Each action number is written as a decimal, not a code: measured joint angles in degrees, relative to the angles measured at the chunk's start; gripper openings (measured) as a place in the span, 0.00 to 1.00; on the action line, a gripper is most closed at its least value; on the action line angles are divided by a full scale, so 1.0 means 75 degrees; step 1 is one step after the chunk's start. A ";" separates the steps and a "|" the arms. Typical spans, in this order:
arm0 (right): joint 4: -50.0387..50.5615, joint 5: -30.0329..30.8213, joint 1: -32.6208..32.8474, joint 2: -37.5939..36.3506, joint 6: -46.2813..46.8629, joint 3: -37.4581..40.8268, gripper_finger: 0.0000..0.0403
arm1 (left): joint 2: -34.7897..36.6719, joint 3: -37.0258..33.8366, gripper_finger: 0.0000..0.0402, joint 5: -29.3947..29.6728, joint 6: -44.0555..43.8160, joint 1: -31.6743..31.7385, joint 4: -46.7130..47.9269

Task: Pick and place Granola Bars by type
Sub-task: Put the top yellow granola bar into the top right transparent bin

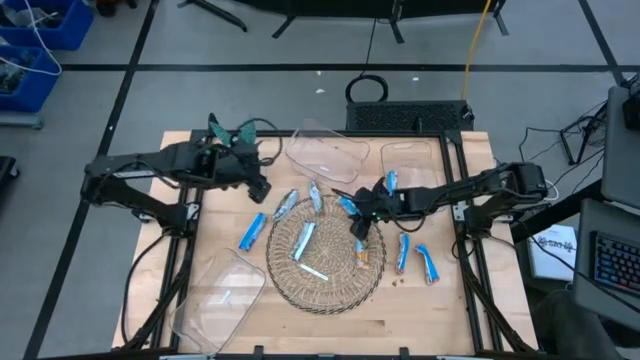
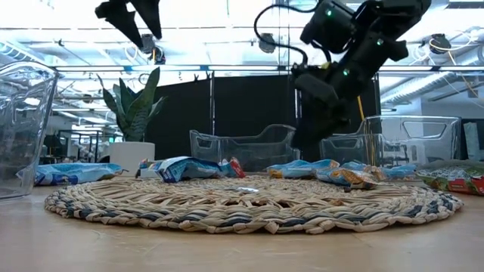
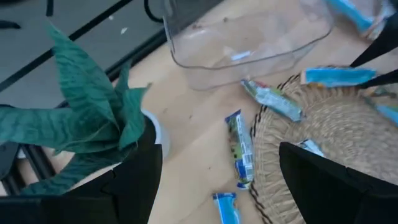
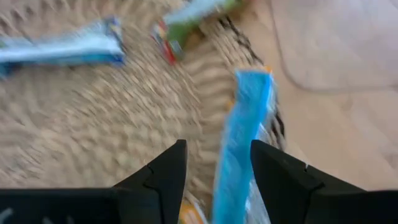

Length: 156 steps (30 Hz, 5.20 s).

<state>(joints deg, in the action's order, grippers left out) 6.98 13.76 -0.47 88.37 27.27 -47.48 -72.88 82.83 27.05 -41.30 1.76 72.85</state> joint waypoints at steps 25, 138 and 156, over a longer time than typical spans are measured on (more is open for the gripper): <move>0.0671 -0.0458 -0.0516 0.0865 -0.0419 -0.0639 0.42 | 0.0334 0.0007 0.81 -0.0003 0.0204 -0.0160 -0.0192; 0.2877 0.0112 -0.0889 0.1446 0.0287 -0.2646 0.65 | 0.0334 0.0006 0.81 -0.0467 0.1332 -0.0131 -0.0882; 0.3360 -0.0615 -0.1118 0.2210 0.0211 -0.2632 0.61 | 0.0334 0.0007 0.81 -0.0656 0.1477 -0.0131 -0.0870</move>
<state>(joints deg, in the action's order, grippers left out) 32.18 9.15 -8.85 104.95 28.85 -67.22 -70.37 82.88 22.13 -30.22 0.78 66.32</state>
